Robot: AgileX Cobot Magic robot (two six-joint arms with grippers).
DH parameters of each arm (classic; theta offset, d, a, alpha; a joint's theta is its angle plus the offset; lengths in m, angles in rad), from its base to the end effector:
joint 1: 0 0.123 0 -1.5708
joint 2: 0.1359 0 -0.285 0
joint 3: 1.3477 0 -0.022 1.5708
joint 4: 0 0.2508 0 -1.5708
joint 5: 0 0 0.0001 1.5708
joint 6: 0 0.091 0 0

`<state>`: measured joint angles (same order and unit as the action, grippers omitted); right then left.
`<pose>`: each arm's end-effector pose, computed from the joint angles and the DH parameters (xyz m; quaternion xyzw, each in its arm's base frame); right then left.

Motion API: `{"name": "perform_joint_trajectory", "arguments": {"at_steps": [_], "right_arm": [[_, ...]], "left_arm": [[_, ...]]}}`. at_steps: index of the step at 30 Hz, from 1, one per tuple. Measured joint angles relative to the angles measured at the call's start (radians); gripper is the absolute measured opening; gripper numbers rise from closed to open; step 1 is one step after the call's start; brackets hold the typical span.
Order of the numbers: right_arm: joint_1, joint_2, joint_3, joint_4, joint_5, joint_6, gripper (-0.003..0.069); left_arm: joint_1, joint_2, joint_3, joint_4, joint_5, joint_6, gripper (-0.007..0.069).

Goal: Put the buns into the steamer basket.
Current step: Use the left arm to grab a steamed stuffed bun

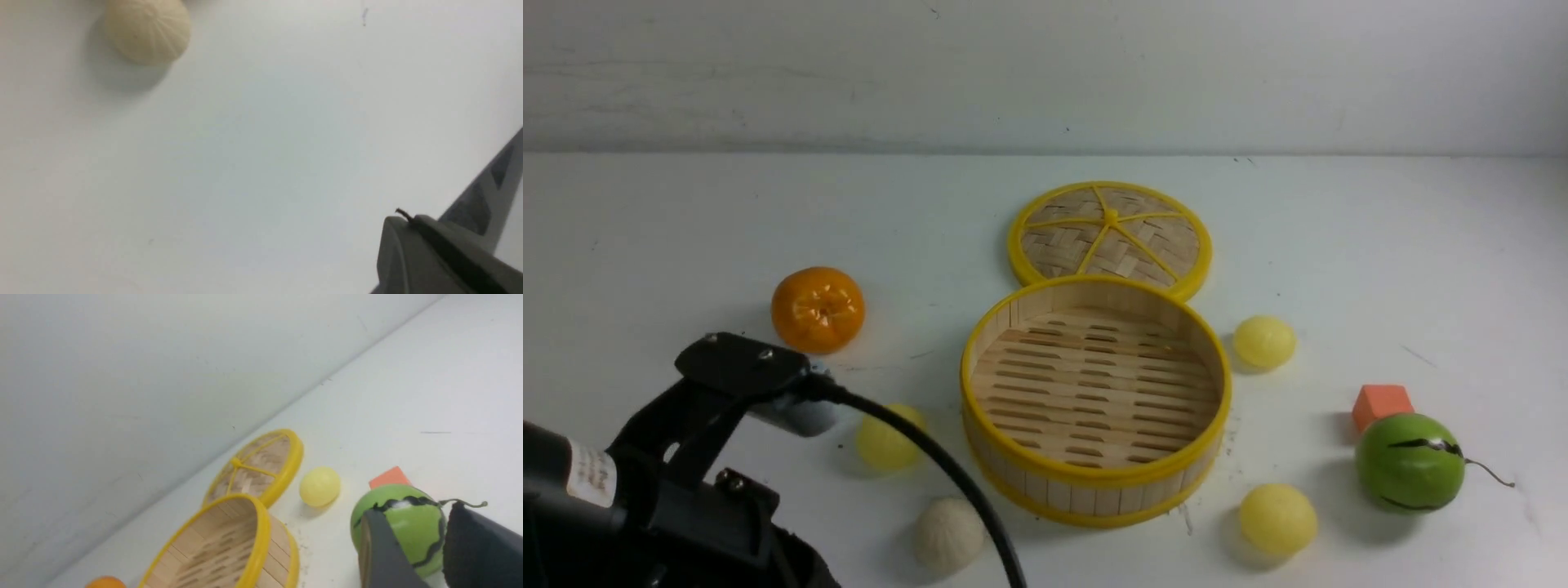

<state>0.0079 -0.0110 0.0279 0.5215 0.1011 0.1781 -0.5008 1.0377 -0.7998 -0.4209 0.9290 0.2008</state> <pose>0.0567 0.0051 0.1964 0.2244 0.6770 0.2588 0.6514 0.1478 -0.1149 0.2959 0.2503 0.9185 -0.2261 0.2063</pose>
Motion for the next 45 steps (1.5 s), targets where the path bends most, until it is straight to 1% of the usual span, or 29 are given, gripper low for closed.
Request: {"name": "perform_joint_trajectory", "arguments": {"at_steps": [2,3,6,7,10,15,18,23,25,27,28,32,33,34,35,37,39,41,42,43,45], "right_arm": [[0.001,0.0,0.0,0.03,0.012,0.002,0.0239],[0.001,0.0,0.0,0.032,0.016,0.002,0.0239],[0.001,0.0,0.0,0.044,0.103,0.002,0.0239],[0.001,0.0,0.0,0.044,0.103,0.002,0.0239],[0.001,0.0,0.0,0.043,0.128,0.002,0.0239],[0.001,0.0,-0.001,0.038,0.125,0.001,0.0239],[0.001,0.0,-0.004,0.034,0.128,-0.023,0.0239],[0.001,0.0,-0.005,0.027,0.127,-0.041,0.0239],[0.001,0.0,-0.005,0.026,0.127,-0.043,0.0239],[0.001,0.0,-0.006,0.026,0.127,-0.043,0.0239],[0.001,0.0,-0.006,0.026,0.127,-0.043,0.0239],[0.001,0.0,-0.01,0.027,0.127,-0.045,0.0239],[0.001,0.0,-0.01,0.027,0.128,-0.047,0.0239],[0.001,0.0,-0.022,0.027,0.144,-0.063,0.0239],[0.001,0.0,-0.024,0.027,0.144,-0.065,0.0239],[0.001,0.004,-0.073,0.038,0.189,-0.106,0.0239],[0.001,0.033,-0.128,0.046,0.242,-0.143,0.0239],[0.001,0.104,-0.222,0.047,0.351,-0.203,0.0239],[0.001,0.104,-0.222,0.046,0.365,-0.209,0.0239],[0.001,0.17,-0.307,0.033,0.479,-0.255,0.0239],[0.001,0.247,-0.411,0.001,0.608,-0.308,0.0239]], "left_arm": [[0.0,0.025,-0.03,0.05,0.0,-0.013,-0.0013],[0.0,0.029,-0.034,0.05,0.0,-0.013,-0.0013],[0.0,0.11,-0.102,0.119,-0.004,-0.022,-0.0013],[0.0,0.115,-0.106,0.122,-0.004,-0.022,-0.0013],[0.009,0.254,-0.178,0.189,-0.003,-0.023,-0.0013],[0.089,0.478,-0.292,0.196,-0.003,-0.023,-0.0013],[0.134,0.594,-0.378,0.208,-0.022,-0.023,-0.0013],[0.139,0.689,-0.458,0.26,-0.04,-0.036,-0.0011],[0.139,0.718,-0.491,0.301,-0.053,-0.045,0.0015],[0.139,0.728,-0.5,0.331,-0.069,-0.047,0.0054],[0.139,0.733,-0.505,0.351,-0.084,-0.049,0.0086],[0.139,0.75,-0.506,0.367,-0.124,-0.049,0.0201],[0.139,0.75,-0.506,0.367,-0.125,-0.049,0.0201],[0.139,0.758,-0.506,0.367,-0.13,-0.049,0.0239],[0.139,0.759,-0.506,0.367,-0.131,-0.049,0.0242],[0.139,0.759,-0.506,0.366,-0.132,-0.049,0.026],[0.139,0.759,-0.506,0.366,-0.136,-0.049,0.026],[0.139,0.759,-0.506,0.361,-0.137,-0.049,0.0256],[0.139,0.759,-0.506,0.361,-0.137,-0.049,0.0256],[0.139,0.759,-0.506,0.354,-0.138,-0.049,0.0251],[0.139,0.759,-0.506,0.347,-0.138,-0.049,0.0246]]}}
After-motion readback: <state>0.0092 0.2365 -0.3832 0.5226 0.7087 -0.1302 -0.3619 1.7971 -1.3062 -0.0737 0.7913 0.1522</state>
